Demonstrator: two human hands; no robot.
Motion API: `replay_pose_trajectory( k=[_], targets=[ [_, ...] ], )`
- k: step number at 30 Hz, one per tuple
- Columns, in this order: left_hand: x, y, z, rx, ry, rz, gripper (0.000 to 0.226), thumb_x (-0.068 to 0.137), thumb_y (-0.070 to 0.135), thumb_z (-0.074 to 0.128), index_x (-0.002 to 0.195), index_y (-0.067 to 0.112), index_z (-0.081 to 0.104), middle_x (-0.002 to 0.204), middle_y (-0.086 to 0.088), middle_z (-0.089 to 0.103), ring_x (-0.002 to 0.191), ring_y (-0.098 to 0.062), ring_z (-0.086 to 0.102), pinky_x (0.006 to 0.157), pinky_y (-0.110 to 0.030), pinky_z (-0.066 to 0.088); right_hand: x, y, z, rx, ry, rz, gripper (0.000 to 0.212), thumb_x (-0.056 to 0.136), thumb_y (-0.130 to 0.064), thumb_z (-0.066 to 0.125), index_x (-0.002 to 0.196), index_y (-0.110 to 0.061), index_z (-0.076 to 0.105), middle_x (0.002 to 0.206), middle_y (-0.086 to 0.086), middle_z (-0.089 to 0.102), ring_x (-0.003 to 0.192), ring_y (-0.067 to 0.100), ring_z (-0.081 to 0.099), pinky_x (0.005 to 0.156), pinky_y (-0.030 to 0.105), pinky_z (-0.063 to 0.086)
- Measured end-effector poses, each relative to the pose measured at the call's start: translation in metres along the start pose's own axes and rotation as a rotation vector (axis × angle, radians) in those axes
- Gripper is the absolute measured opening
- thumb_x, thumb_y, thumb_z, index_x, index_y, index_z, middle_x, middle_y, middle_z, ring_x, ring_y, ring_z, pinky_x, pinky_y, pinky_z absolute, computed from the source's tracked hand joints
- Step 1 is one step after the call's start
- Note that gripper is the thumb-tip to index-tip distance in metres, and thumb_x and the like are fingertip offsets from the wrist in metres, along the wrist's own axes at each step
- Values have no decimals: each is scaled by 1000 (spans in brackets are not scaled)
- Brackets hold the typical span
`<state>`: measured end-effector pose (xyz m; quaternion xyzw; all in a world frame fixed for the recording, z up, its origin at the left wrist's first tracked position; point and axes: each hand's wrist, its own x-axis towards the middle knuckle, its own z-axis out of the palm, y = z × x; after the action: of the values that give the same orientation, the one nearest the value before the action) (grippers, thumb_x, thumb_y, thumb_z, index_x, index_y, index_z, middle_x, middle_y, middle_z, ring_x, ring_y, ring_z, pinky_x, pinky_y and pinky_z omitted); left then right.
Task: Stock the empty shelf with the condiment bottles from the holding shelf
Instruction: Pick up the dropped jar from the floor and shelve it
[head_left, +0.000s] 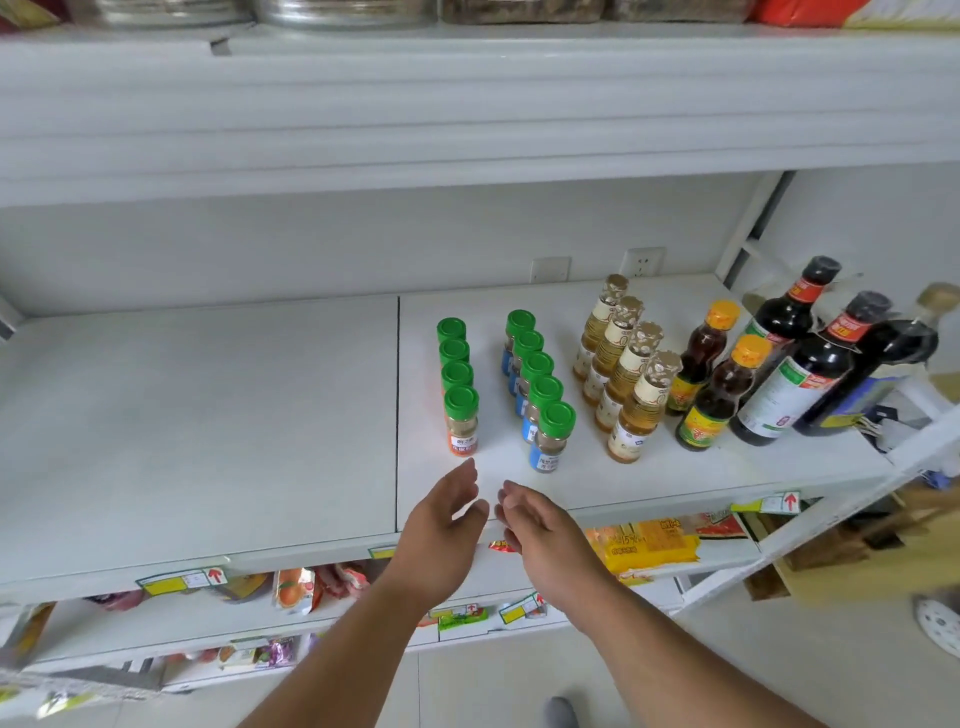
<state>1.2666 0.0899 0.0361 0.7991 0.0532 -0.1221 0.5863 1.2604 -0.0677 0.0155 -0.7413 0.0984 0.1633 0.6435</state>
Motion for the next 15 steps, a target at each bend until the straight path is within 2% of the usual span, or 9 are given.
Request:
replay_pose_trajectory(
  k=[3,4,6,8,9,11,12,13,15],
  targets=[
    [-16,-5,17,20,-74,8,45,103,15,57,144,32,51,135,17,59,129,2,55,104,-15,45,-31,17,-18,-7,-46,36,24,93,-57,52,113,-55,66,128,-17,68,122,8,63,109,40,50],
    [-20,-8,25,45,-103,8,42,103,16,57,142,32,53,133,18,60,125,5,56,101,-11,44,-42,24,-24,-11,-54,40,22,97,-53,51,112,-54,67,123,-15,71,119,9,65,106,38,52],
    [-28,-17,43,123,-183,-3,36,104,19,57,138,29,56,130,17,63,116,12,57,93,-3,43,-60,50,-40,10,-31,115,21,105,-39,51,116,-39,69,117,-9,74,116,10,68,106,36,52],
    [-36,-25,66,188,-273,-44,34,103,23,57,137,27,59,132,15,63,115,7,60,100,-13,46,-76,81,-60,25,9,218,17,105,-29,56,112,-29,72,113,-6,76,114,19,70,108,38,49],
    [-39,-28,79,233,-315,-72,29,103,25,57,131,30,61,128,15,63,113,2,61,104,-22,48,-85,99,-73,17,30,264,15,100,-34,63,106,-29,75,109,-7,76,112,24,70,108,40,48],
    [-44,-32,107,336,-400,-107,14,102,27,56,103,40,59,110,13,59,101,-8,58,101,-37,49,-101,142,-102,-26,63,308,27,83,-58,69,100,-38,76,104,-10,75,107,19,69,107,43,47],
    [-46,-34,122,383,-432,-119,13,103,28,54,97,39,55,107,10,56,97,-11,56,95,-35,51,-110,160,-118,-51,78,340,34,81,-65,65,98,-38,75,105,-10,74,106,17,68,105,44,48],
    [-50,-34,137,415,-469,-139,8,103,28,53,101,36,55,108,8,55,95,-12,55,87,-26,52,-120,175,-134,-61,102,379,33,84,-64,60,95,-35,73,105,-7,74,103,17,69,101,43,52],
    [-57,-36,167,473,-517,-163,7,104,27,52,109,29,57,108,5,56,90,-11,52,65,-10,43,-142,199,-167,-30,172,449,27,85,-56,55,79,-34,68,88,-5,71,83,16,67,79,35,53]
  ],
)
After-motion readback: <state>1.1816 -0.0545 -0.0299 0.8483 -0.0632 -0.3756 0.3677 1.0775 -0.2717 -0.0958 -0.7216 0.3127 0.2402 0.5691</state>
